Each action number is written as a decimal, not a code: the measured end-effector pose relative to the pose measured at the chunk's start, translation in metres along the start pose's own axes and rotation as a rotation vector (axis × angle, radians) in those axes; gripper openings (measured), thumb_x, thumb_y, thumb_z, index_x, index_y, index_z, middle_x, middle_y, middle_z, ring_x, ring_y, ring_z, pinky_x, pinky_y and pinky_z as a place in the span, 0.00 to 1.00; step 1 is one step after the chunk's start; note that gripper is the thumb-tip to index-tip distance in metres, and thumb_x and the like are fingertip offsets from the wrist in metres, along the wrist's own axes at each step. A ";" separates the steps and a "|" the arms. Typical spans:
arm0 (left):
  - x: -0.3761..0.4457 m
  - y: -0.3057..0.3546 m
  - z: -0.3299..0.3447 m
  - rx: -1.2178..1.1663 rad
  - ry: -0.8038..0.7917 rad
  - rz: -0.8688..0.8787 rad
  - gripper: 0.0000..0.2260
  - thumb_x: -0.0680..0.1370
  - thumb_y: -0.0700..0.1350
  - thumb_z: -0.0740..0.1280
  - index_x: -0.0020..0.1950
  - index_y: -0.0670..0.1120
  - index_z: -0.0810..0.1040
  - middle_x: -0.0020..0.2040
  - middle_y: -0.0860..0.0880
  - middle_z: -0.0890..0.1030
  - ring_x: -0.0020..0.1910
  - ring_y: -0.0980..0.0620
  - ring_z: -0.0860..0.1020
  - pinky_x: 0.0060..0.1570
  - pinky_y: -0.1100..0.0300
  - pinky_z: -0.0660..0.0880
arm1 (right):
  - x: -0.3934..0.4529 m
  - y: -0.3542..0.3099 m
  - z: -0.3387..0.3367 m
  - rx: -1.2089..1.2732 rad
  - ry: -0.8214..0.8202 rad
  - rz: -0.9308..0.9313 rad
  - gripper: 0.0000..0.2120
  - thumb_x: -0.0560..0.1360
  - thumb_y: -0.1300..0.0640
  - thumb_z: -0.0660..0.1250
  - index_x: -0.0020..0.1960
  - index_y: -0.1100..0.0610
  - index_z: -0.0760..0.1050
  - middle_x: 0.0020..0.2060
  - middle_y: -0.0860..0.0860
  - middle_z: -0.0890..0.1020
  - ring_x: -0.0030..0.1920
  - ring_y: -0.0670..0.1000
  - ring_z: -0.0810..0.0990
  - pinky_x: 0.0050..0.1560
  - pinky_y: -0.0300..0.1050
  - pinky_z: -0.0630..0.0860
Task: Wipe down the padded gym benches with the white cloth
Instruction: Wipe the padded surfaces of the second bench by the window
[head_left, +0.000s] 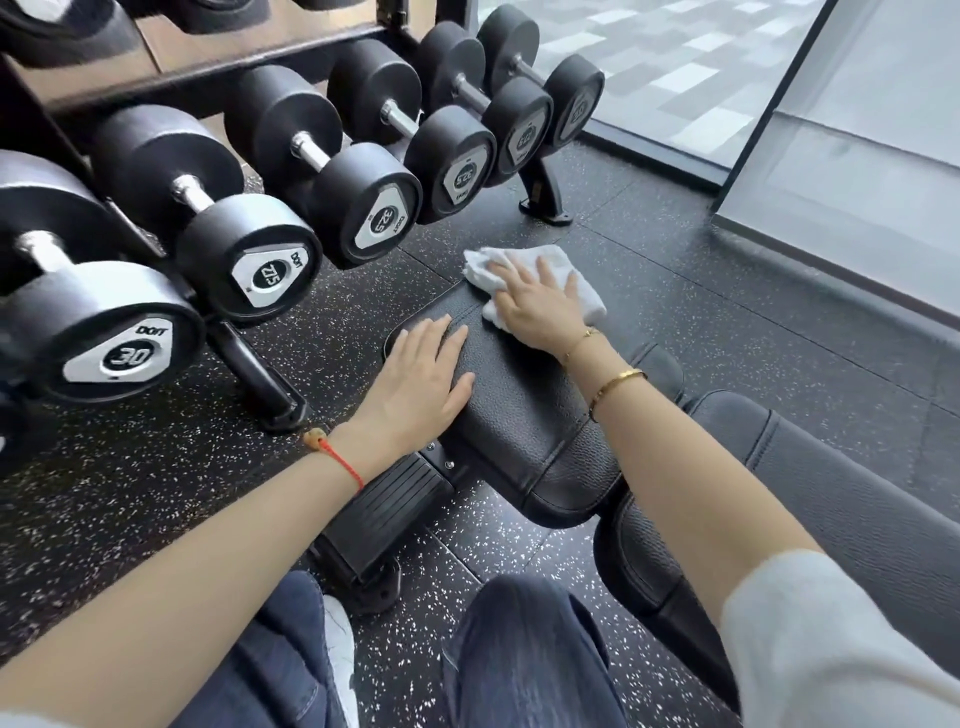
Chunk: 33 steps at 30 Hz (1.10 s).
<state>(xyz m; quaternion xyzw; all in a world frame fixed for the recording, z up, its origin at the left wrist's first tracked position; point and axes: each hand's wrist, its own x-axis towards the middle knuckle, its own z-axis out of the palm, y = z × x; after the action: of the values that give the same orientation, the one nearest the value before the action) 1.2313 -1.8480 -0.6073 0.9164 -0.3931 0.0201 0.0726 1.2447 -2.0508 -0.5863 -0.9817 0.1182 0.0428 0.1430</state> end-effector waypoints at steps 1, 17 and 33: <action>0.000 0.000 0.000 -0.004 0.004 -0.005 0.27 0.83 0.53 0.53 0.79 0.41 0.54 0.79 0.41 0.56 0.78 0.43 0.54 0.77 0.48 0.49 | 0.004 -0.006 0.001 -0.022 -0.002 -0.035 0.24 0.84 0.49 0.45 0.80 0.43 0.49 0.80 0.43 0.50 0.80 0.57 0.43 0.74 0.69 0.37; 0.005 0.036 0.006 -0.071 0.067 0.036 0.25 0.82 0.51 0.55 0.77 0.43 0.60 0.77 0.42 0.60 0.78 0.43 0.54 0.77 0.45 0.49 | -0.157 0.047 0.013 -0.041 0.095 0.088 0.24 0.85 0.48 0.46 0.80 0.41 0.48 0.80 0.41 0.51 0.80 0.57 0.44 0.75 0.65 0.40; 0.014 0.147 0.038 -0.161 0.071 0.125 0.25 0.81 0.53 0.54 0.78 0.51 0.59 0.78 0.49 0.60 0.79 0.47 0.54 0.76 0.38 0.45 | -0.199 0.106 0.006 -0.095 0.140 0.304 0.25 0.84 0.49 0.45 0.80 0.46 0.48 0.79 0.45 0.56 0.80 0.58 0.49 0.77 0.61 0.44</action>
<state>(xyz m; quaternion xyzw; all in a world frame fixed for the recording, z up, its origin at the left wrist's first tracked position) 1.1336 -1.9637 -0.6264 0.8799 -0.4472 0.0252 0.1587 1.0260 -2.1038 -0.5970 -0.9588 0.2727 0.0012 0.0795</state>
